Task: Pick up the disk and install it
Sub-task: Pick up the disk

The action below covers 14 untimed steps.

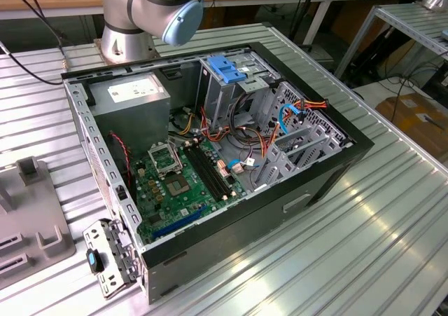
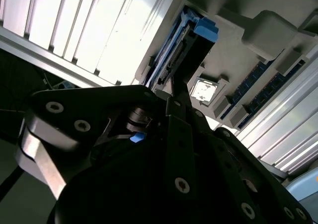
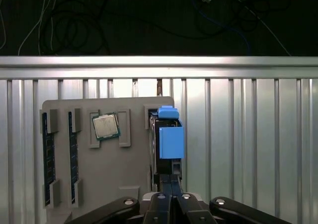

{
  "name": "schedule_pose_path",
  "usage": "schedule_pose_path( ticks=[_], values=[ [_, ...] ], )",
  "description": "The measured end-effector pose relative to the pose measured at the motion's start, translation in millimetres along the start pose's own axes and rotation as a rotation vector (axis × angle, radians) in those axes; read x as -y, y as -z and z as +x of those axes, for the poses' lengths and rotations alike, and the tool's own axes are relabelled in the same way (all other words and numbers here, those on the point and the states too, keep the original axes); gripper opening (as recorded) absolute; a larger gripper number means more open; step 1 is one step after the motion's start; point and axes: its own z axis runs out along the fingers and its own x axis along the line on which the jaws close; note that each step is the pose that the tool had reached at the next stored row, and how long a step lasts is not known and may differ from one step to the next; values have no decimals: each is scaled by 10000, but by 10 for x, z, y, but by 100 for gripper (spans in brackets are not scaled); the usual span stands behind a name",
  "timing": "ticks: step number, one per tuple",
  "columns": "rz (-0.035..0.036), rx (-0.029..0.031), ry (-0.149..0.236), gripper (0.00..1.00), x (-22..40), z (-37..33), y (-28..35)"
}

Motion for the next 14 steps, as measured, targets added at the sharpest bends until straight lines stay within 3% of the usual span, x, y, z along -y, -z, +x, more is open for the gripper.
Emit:
schedule_pose_path(
  ticks=[4,6,7,8,11,12,14],
  values=[
    [0,-1,0,11,2,0,0],
    [0,-1,0,17,2,0,0],
    [0,-1,0,24,2,0,0],
    [0,-1,0,24,3,0,0],
    [0,-2,1,42,4,0,0],
    [0,-3,0,54,5,0,0],
    [0,-3,0,54,5,0,0]
  ],
)
